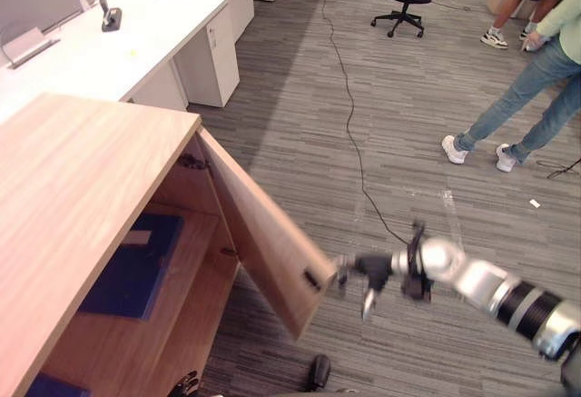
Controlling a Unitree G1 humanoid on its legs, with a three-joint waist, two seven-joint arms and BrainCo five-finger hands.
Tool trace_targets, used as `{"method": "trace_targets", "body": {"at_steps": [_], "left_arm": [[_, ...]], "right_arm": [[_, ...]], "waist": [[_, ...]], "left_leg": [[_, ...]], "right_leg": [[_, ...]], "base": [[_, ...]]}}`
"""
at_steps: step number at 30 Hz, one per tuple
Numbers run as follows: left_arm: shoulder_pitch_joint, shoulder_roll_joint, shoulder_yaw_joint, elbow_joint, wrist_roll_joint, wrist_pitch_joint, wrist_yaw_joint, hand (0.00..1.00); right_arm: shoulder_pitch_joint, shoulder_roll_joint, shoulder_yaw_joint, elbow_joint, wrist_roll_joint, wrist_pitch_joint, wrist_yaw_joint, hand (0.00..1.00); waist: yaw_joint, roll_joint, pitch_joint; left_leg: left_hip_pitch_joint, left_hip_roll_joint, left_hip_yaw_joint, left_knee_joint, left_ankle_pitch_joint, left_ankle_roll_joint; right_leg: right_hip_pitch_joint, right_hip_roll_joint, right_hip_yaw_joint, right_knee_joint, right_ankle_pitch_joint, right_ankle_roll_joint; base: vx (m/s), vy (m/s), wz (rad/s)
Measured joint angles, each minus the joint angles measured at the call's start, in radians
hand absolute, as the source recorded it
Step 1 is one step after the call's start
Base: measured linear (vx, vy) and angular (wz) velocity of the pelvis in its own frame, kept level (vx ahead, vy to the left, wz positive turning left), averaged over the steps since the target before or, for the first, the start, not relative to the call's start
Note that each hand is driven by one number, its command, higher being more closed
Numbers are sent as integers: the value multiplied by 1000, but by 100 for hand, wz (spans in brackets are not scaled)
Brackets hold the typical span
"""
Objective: Walk over to the cabinet, pick up the folder, carry it to the office cabinet, place the folder inside the office cabinet, then close the office cabinet door
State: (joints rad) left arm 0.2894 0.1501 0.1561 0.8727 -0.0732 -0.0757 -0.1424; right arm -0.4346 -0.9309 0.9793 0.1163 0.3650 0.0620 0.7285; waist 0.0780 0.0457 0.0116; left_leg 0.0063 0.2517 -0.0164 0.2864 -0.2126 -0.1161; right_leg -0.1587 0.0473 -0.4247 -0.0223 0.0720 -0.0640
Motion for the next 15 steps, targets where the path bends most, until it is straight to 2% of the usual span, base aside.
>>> {"method": "trace_targets", "body": {"at_steps": [1, 2, 6, 9, 12, 13, 15], "left_arm": [[2, -1, 9, -1, 2, 1, -2, 0], [-3, 2, 26, 8, 4, 6, -4, 0], [10, -8, 68, 13, 8, 15, -5, 0], [10, -7, 83, 24, 8, 18, -7, 0], [10, 0, 113, 38, 7, 25, -7, 0], [10, 6, 121, 39, 7, 28, -8, 0], [8, 10, 127, 41, 6, 28, -7, 0]], "right_arm": [[29, 3, 13, -11, -3, 8, 23, 0], [85, 19, 31, -18, -5, 21, 47, 0], [130, -11, -3, -96, -14, 36, 90, 0], [183, -53, -42, -158, -17, 38, 100, 0], [260, -78, -67, -201, -35, 39, 116, 0], [285, -78, -68, -201, -42, 39, 122, 0], [306, -78, -78, -202, -58, 39, 124, 0]], "waist": [[-3, -3, 2], [-13, -20, 9], [-19, -30, 9], [-21, -36, 9], [-21, -60, 8], [-22, -76, 9], [-21, -85, 12]], "left_leg": [[8, -2, -3, -14, -6, -9], [13, -13, 2, -26, -7, -14], [13, -20, 5, -2, -1, -14], [13, -24, 6, 8, 0, -11], [12, -29, 5, 17, 15, -11], [11, -36, 3, 18, 27, -5], [10, -37, 0, 25, 33, -7]], "right_leg": [[-26, -23, -4, 94, -9, -15], [-31, -31, 7, 109, -51, -1], [43, -2, 26, -42, 38, 0], [54, -1, 29, -66, 41, -1], [61, -7, 25, -67, 37, -5], [65, -14, 18, -67, 36, -4], [72, -17, 13, -67, 34, -5]], "base": [[141, 87, 26], [124, 99, 22], [50, 1, -9], [17, 30, -3], [32, 10, 4], [56, -7, 12], [45, -8, 13]]}}
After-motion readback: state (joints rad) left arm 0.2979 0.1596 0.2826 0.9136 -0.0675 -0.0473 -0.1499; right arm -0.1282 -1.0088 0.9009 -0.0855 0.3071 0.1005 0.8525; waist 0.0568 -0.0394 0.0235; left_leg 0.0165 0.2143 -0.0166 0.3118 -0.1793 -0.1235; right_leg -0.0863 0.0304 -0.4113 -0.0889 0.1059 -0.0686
